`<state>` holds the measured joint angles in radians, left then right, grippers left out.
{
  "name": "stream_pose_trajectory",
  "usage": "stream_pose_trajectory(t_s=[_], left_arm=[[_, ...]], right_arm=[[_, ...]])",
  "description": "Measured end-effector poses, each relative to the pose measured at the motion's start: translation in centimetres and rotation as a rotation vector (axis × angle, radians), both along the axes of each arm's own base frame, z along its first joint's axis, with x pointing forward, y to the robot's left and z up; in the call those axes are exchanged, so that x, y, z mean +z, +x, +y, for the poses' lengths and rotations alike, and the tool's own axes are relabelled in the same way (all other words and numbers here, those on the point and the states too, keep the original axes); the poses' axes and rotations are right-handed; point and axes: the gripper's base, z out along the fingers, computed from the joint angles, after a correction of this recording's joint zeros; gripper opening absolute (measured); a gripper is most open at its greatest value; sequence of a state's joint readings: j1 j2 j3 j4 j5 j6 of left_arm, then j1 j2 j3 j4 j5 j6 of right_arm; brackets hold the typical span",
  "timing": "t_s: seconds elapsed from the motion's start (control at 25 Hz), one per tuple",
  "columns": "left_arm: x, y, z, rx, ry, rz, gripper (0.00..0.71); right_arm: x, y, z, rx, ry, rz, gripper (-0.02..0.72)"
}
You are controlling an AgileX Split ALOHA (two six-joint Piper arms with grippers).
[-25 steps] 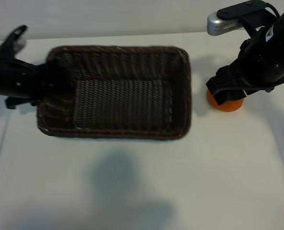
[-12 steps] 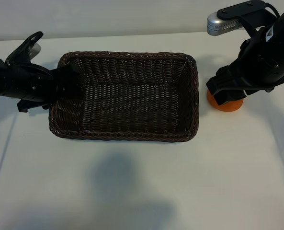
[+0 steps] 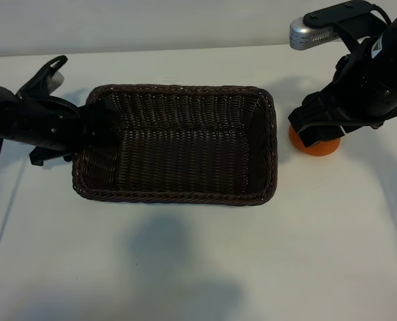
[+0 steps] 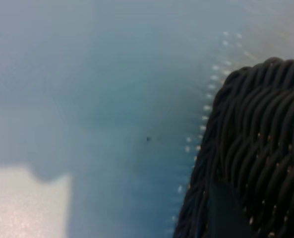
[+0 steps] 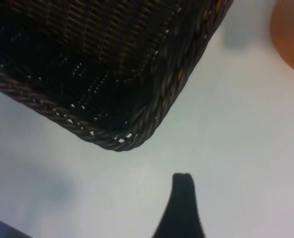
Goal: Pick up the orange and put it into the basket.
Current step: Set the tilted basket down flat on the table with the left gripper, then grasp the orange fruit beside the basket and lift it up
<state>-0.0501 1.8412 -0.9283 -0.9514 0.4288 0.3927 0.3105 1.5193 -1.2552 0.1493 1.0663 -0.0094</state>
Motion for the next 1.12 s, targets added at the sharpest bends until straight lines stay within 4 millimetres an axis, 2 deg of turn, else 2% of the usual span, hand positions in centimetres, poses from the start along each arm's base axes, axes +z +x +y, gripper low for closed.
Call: stream_pose_trajectory(t_s=[0.64, 0.72, 0.84, 0.92, 1.0, 1.12], left_arm=[[0.00, -0.07, -0.06, -0.006, -0.005, 0.006, 0.347], [0.02, -0.13, -0.14, -0.008, -0.016, 0.013, 0.406], [0.07, -0.25, -0.30, -0.023, -0.031, 0.021, 0.586], [0.08, -0.28, -0.32, -0.028, -0.032, 0.021, 0.671], [0.08, -0.32, -0.36, -0.033, -0.034, 0.024, 0.705], [0.07, -0.40, -0.39, -0.042, -0.037, 0.030, 0.701]], right_arm=[[0.00, -0.01, 0.00, 0.000, 0.000, 0.001, 0.570], [0.00, -0.01, 0.00, 0.000, 0.000, 0.001, 0.570], [0.00, -0.01, 0.00, 0.000, 0.000, 0.001, 0.570], [-0.01, -0.02, 0.00, 0.000, -0.001, 0.002, 0.570], [-0.01, -0.02, 0.00, 0.000, -0.001, 0.002, 0.570], [-0.01, -0.02, 0.00, 0.001, -0.001, 0.002, 0.570]])
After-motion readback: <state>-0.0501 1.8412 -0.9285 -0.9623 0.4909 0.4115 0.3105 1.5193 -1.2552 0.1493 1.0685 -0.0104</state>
